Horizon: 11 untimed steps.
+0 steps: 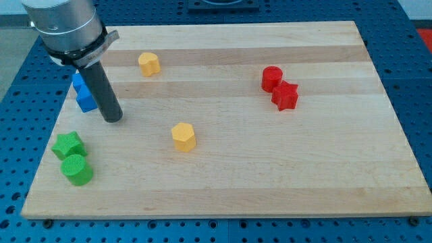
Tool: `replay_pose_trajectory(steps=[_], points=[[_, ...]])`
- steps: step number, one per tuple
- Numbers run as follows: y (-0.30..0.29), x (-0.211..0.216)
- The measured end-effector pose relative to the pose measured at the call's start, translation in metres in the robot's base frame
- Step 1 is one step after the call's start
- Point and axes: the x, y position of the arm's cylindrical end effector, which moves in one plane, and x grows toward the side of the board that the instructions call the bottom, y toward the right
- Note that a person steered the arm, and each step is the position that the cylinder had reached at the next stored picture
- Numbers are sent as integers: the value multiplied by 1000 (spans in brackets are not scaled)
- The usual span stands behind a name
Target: Point your arm at the yellow heart
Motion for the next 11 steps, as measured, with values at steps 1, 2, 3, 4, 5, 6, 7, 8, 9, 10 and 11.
replay_pose_trajectory(steps=[1, 2, 3, 4, 5, 6, 7, 8, 9, 10, 11], points=[[12, 0], [18, 0], [18, 1], [23, 1], [36, -24], [30, -63], [34, -71], [34, -72], [55, -72], [89, -84], [84, -114]])
